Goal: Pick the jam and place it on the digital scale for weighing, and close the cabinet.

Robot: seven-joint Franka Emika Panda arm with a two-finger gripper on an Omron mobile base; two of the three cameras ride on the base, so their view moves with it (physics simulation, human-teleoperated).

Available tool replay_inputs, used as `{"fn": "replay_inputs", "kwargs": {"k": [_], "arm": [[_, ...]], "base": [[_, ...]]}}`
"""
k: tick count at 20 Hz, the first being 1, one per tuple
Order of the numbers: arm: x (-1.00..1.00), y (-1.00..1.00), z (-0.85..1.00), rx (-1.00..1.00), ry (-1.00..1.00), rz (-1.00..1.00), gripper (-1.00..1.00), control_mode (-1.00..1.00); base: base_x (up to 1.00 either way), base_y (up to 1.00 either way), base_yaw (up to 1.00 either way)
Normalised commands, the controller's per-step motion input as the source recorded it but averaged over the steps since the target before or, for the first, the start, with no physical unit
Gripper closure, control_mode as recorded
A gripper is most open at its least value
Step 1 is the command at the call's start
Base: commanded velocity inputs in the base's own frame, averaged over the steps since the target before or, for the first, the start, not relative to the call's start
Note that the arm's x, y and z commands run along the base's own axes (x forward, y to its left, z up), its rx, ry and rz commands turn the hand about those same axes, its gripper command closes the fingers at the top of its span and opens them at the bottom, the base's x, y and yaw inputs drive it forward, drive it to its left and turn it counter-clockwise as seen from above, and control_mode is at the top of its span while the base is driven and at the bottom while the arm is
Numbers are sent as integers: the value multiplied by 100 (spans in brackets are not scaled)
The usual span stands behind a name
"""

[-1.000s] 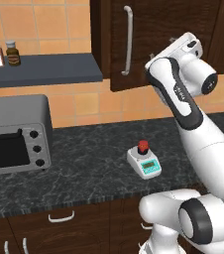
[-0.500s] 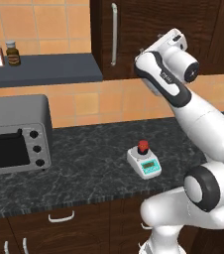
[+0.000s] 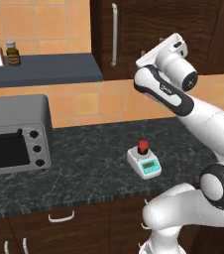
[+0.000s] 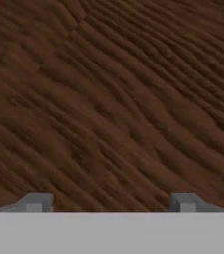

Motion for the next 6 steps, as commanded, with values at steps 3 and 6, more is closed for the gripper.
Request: {"fn": "replay_inputs", "kwargs": {"k": [3, 6], "arm": [[0, -20, -64, 3, 29, 0, -100, -100], [10, -14, -51, 2, 24, 0, -100, -100]], "base": [[0, 0, 0], [0, 0, 0]]}}
